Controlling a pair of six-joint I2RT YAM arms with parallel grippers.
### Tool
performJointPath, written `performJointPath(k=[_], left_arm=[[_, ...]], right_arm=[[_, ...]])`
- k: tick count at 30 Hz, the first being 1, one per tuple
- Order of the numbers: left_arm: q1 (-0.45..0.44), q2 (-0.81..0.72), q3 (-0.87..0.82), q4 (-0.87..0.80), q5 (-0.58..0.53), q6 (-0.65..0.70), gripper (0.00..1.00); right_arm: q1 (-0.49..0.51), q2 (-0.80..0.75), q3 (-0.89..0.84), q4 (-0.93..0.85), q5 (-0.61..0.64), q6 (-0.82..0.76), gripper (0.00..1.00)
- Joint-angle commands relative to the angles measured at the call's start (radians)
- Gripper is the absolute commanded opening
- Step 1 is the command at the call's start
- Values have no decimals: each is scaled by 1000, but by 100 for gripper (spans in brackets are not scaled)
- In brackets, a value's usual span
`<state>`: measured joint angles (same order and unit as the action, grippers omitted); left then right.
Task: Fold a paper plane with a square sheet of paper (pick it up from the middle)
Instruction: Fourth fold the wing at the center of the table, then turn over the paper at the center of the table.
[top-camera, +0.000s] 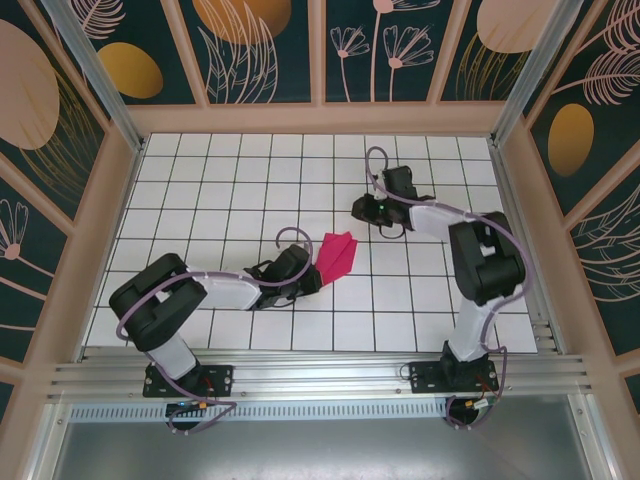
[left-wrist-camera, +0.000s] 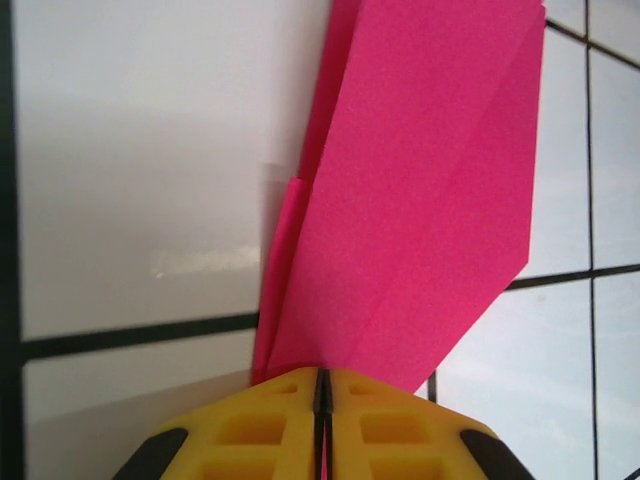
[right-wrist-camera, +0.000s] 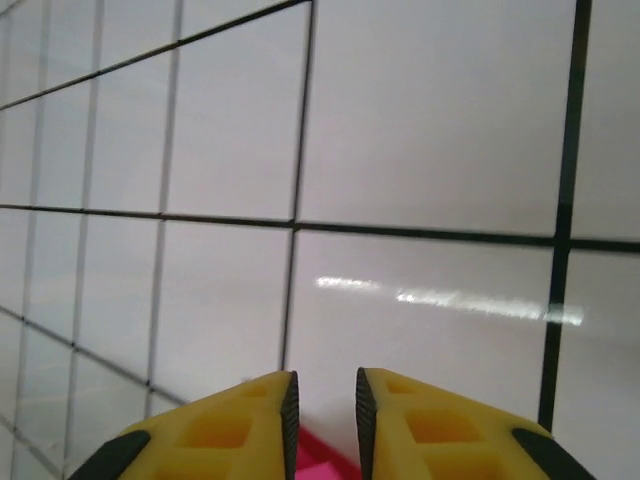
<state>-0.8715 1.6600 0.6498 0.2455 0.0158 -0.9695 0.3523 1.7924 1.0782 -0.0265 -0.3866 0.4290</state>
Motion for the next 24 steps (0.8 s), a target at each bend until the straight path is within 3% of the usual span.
performJointPath(k=[1,6,11,18,21,24], left_arm=[[-5,-59,14,-112,-26,23,19],[2,-141,12,-32,-54,9,35],[25,-177,-19,18,-103,-9,44],[50,-131,-32,60,-69,-22,42],[58,-119,-48,81,-61,-32,32],[64,-104,-48,82,-50,-34,29]], right_arm=[[10,-137,-100,7,27,35,36],[27,-286,-286,75,-13,118,53],[98,-337,-380,126,-16,201,58],[177,-248,-373,194,-11,263,55],[189,-204,-344,197,-11,273,51],[205,-166,-324,205,-15,286,48]])
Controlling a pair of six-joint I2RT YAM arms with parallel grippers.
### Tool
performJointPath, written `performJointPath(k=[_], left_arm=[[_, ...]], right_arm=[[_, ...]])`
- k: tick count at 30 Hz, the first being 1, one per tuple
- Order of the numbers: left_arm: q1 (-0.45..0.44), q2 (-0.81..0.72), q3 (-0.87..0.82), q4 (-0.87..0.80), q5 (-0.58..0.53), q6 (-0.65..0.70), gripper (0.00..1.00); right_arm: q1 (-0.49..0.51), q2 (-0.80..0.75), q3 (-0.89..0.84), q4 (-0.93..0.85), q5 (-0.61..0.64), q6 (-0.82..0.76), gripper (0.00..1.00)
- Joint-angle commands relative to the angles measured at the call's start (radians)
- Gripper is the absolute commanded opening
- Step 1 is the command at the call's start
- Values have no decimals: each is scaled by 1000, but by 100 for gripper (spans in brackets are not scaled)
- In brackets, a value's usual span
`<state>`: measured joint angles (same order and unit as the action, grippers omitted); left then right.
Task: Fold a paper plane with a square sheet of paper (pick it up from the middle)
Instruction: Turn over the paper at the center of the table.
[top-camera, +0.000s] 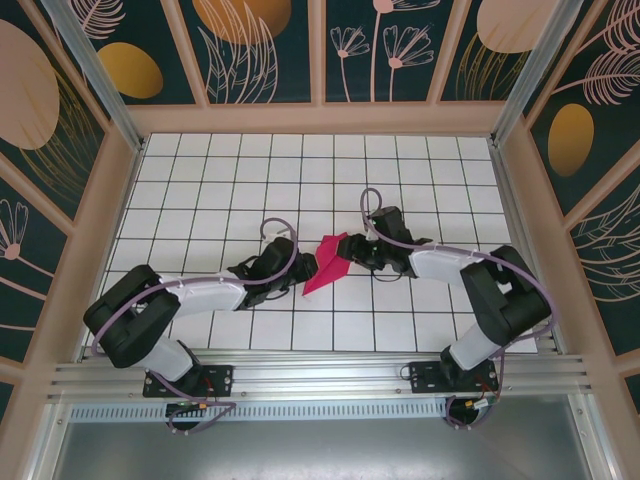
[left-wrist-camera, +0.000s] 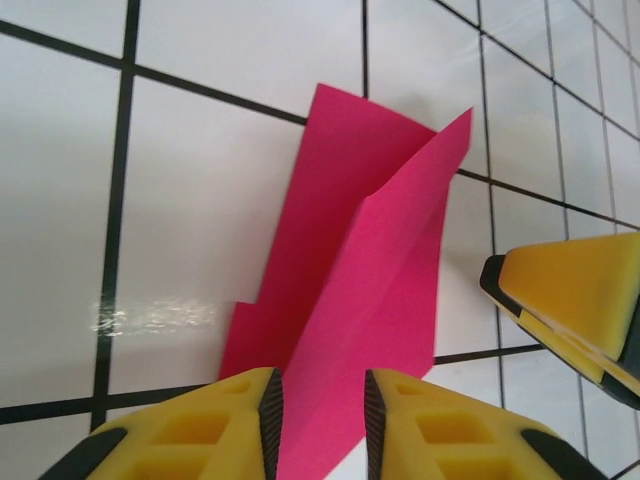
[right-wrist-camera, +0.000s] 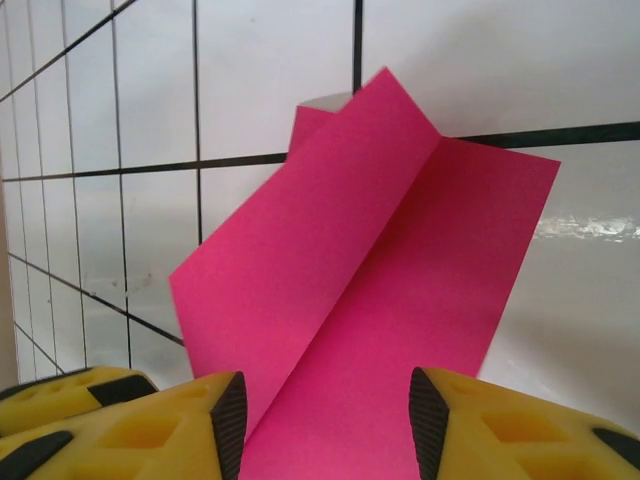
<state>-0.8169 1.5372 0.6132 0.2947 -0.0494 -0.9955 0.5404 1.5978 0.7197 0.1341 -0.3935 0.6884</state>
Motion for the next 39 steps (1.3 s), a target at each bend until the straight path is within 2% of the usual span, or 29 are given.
performJointPath(k=[1,26,33,39], left_arm=[[10,25,-10,31,18,-8,29],[32,103,-7,34,49,-27,26],[38,101,-21,55,62,-40,27],[51,92,-46,116,116,-51,30]], right_arm=[[22,37,37,51,-12,30,48],[62,177,101,133,-42,92,42],[70,173,67,221,-41,135,38],[72,165,34,285,-44,150,30]])
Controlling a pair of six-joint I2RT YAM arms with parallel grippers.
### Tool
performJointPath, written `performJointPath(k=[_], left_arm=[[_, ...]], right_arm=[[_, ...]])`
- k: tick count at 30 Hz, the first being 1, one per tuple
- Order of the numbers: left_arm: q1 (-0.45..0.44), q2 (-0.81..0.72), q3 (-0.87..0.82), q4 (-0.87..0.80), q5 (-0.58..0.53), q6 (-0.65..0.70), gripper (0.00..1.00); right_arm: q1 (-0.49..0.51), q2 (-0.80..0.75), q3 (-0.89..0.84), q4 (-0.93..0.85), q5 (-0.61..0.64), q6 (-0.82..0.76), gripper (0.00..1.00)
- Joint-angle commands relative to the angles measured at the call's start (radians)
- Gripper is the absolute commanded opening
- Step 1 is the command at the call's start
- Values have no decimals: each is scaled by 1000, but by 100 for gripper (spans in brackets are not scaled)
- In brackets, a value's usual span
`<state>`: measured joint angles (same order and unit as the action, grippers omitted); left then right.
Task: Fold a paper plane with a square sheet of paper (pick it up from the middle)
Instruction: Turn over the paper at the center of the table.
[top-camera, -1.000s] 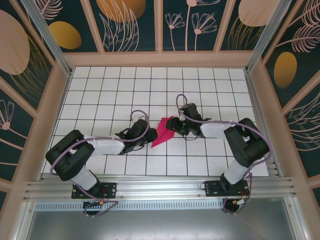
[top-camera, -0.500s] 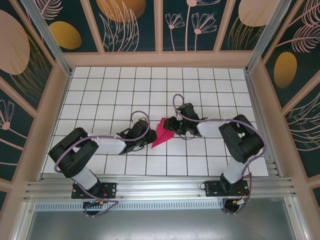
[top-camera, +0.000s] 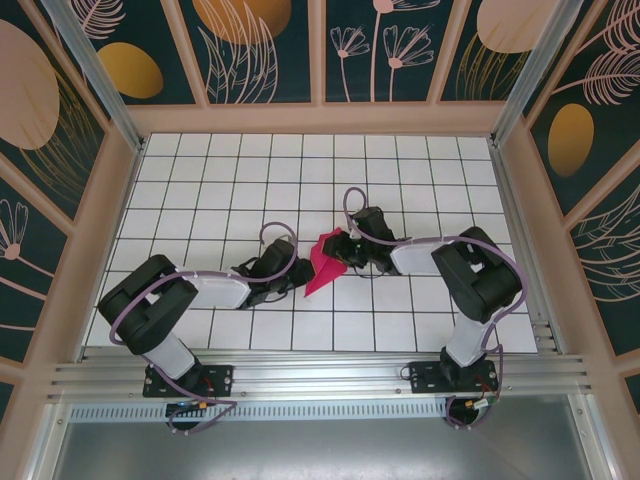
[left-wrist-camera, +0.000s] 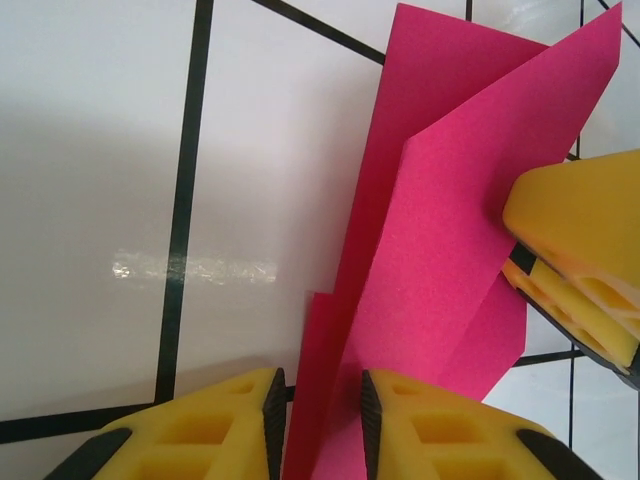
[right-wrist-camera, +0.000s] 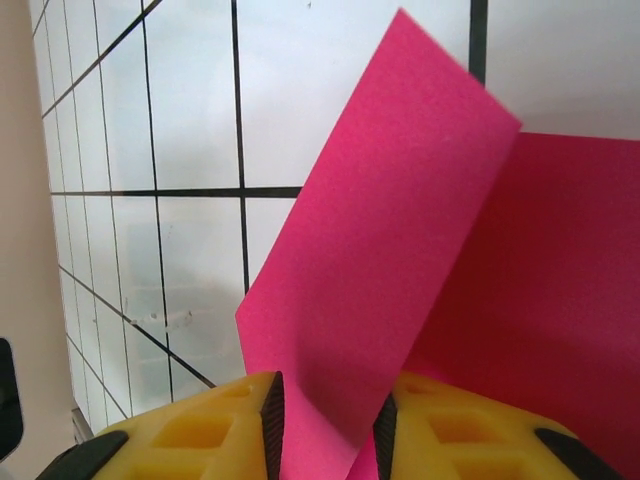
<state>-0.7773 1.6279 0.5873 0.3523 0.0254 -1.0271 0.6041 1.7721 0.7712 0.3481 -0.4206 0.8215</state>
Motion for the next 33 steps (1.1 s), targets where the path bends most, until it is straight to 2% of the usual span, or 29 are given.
performJointPath(k=[1,5,9,13,15,19,22,23,26,33], left_arm=[[15,2,-26,75,53,-22,30],[22,9,-38,104,84,-31,30],[34,-6,-56,130,103,-42,30],[56,-61,-87,165,136,-52,35],[77,-101,-117,214,173,-61,41],[116,-215,-190,332,260,-78,72],[132,-298,-204,342,289,-59,87],[135,-324,-206,343,298,-51,91],[138,-383,-205,355,335,-37,98],[139,-405,-210,484,411,-97,99]], right_arm=[[8,-7,-19,74,-16,17,29],[8,9,-24,90,-20,17,23],[8,10,-24,101,-23,9,11],[5,-34,-27,111,-28,-13,5],[-5,-70,-28,111,-52,-29,3],[-38,-157,-36,124,-143,-48,3],[-51,-214,-35,120,-215,-48,2],[-87,-232,-35,120,-240,-41,2],[-116,-278,-37,134,-297,-23,2],[-142,-340,-29,213,-416,64,3]])
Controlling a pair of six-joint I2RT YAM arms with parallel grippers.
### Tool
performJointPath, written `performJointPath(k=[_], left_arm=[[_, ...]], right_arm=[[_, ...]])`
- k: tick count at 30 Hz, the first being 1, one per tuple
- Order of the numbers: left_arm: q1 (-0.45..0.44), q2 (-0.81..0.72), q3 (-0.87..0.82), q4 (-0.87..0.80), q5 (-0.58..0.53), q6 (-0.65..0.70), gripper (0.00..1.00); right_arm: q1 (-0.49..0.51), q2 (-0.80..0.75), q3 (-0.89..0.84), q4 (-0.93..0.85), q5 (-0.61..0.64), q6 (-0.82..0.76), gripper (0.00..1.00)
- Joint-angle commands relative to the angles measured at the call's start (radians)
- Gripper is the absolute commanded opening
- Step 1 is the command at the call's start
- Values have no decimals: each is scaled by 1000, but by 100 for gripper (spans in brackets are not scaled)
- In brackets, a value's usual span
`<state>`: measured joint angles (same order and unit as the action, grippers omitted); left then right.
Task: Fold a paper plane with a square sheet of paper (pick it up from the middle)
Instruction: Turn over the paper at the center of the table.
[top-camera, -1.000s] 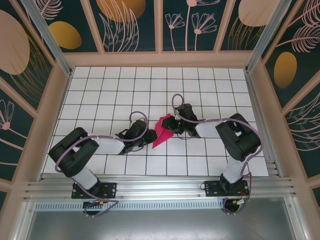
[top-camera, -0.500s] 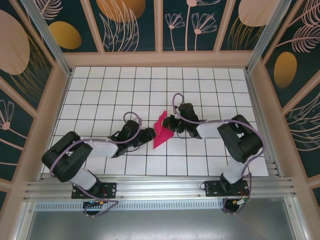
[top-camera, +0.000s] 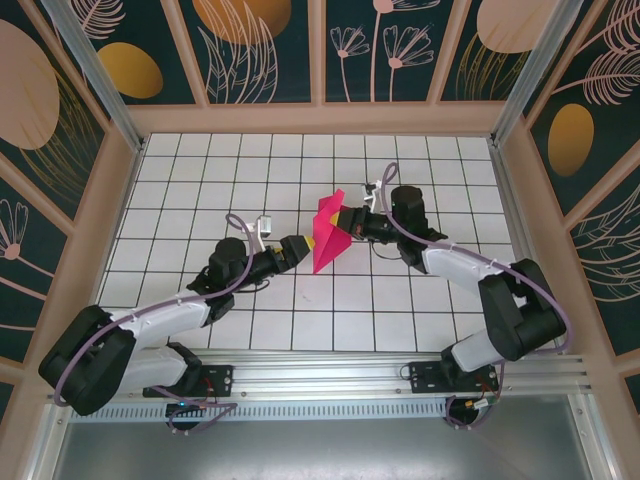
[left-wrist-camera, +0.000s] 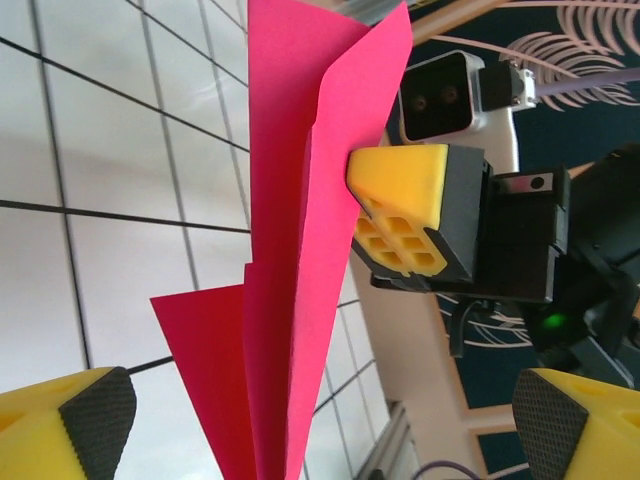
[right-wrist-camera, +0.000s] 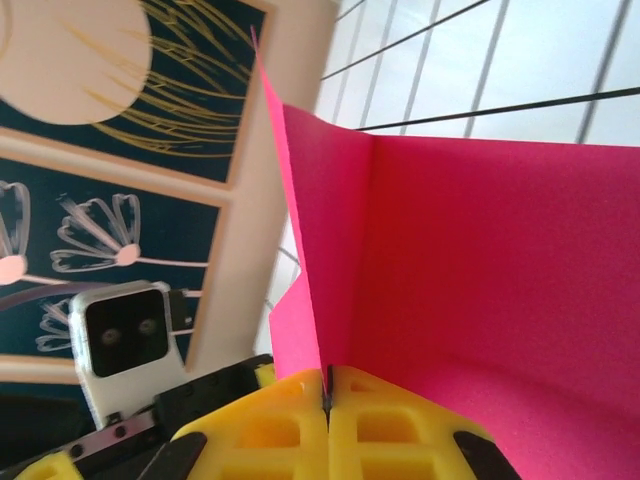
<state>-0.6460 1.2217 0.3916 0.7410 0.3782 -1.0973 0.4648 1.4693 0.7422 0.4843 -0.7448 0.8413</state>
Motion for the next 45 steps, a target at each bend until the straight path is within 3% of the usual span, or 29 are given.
performJointPath(k=[1,8,16,25,30,35,38,41,45], left_arm=[[7,9,-13,116,65,-37,99],[8,99,14,263,138,-104,91],[6,189,45,373,177,-142,52],[7,225,33,523,200,-200,48],[8,216,24,506,179,-187,38],[8,203,27,460,161,-156,20],[7,190,32,410,150,-128,12],[8,164,36,330,129,-80,10],[7,101,82,25,33,79,10]], right_arm=[[-4,-43,0,96,-109,58,3],[-1,-52,10,162,-169,133,3],[5,-32,13,196,-195,169,4],[-2,-26,13,154,-188,146,3],[-10,-27,11,125,-179,125,3],[-15,-31,13,83,-164,95,5],[-19,-46,26,-4,-130,40,13],[-27,-80,45,-148,-50,-43,31],[-32,-154,73,-368,153,-170,50]])
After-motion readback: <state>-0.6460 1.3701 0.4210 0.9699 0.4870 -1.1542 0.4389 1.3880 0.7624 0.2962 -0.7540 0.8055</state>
